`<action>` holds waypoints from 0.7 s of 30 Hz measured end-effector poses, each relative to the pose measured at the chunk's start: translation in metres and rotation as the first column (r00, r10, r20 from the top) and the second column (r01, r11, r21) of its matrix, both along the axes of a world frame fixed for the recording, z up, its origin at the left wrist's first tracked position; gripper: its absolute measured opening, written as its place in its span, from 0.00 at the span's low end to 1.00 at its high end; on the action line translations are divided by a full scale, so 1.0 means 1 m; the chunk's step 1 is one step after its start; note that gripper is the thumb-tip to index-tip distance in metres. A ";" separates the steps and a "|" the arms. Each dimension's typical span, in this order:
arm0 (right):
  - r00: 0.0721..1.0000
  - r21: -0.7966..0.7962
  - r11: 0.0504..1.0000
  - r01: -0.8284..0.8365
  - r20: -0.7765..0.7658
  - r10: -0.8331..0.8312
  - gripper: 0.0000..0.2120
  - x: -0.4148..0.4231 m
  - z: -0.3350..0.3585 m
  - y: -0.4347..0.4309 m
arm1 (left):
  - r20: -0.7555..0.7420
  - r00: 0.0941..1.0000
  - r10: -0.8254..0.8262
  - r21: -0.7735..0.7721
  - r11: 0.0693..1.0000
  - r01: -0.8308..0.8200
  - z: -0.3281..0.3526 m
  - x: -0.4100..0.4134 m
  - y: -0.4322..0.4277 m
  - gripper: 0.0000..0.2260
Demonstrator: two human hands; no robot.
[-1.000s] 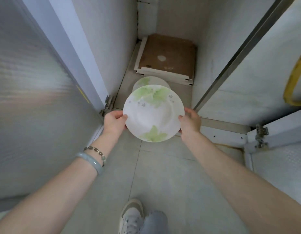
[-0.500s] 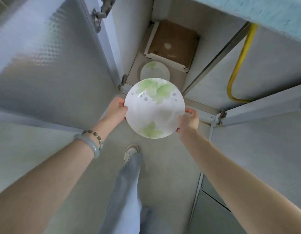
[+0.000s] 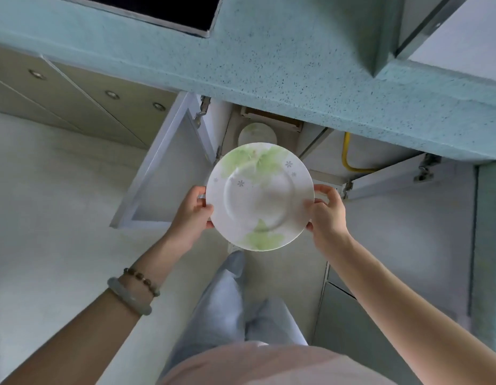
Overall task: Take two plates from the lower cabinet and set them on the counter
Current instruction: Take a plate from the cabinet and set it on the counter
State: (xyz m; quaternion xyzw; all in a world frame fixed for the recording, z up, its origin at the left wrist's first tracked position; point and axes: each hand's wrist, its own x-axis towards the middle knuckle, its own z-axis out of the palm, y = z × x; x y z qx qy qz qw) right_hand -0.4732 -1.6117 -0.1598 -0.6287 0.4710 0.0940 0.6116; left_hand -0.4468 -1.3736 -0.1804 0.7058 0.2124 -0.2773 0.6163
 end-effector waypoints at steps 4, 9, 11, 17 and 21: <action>0.999 -0.015 1.000 0.007 0.052 -0.006 0.19 0.010 0.042 -0.006 | 0.032 0.999 0.011 -0.050 0.999 -0.010 0.038 0.004 -0.002 0.14; 0.991 0.010 0.998 -0.065 0.122 0.063 0.17 0.028 0.085 -0.021 | 0.091 0.996 0.002 -0.101 0.995 0.007 0.078 0.021 -0.004 0.14; 0.986 0.006 0.996 -0.092 0.139 0.090 0.17 0.037 0.100 -0.026 | 0.105 0.995 0.001 -0.117 0.993 0.012 0.090 0.027 -0.007 0.13; 0.967 0.037 0.986 -0.163 0.203 0.152 0.17 0.055 0.129 -0.031 | 0.151 0.984 0.092 -0.158 0.985 -0.068 0.119 0.032 -0.009 0.13; 0.947 0.073 0.968 -0.238 0.239 0.215 0.17 0.062 0.140 -0.024 | 0.170 0.966 0.193 -0.174 0.971 -0.164 0.133 0.017 0.000 0.14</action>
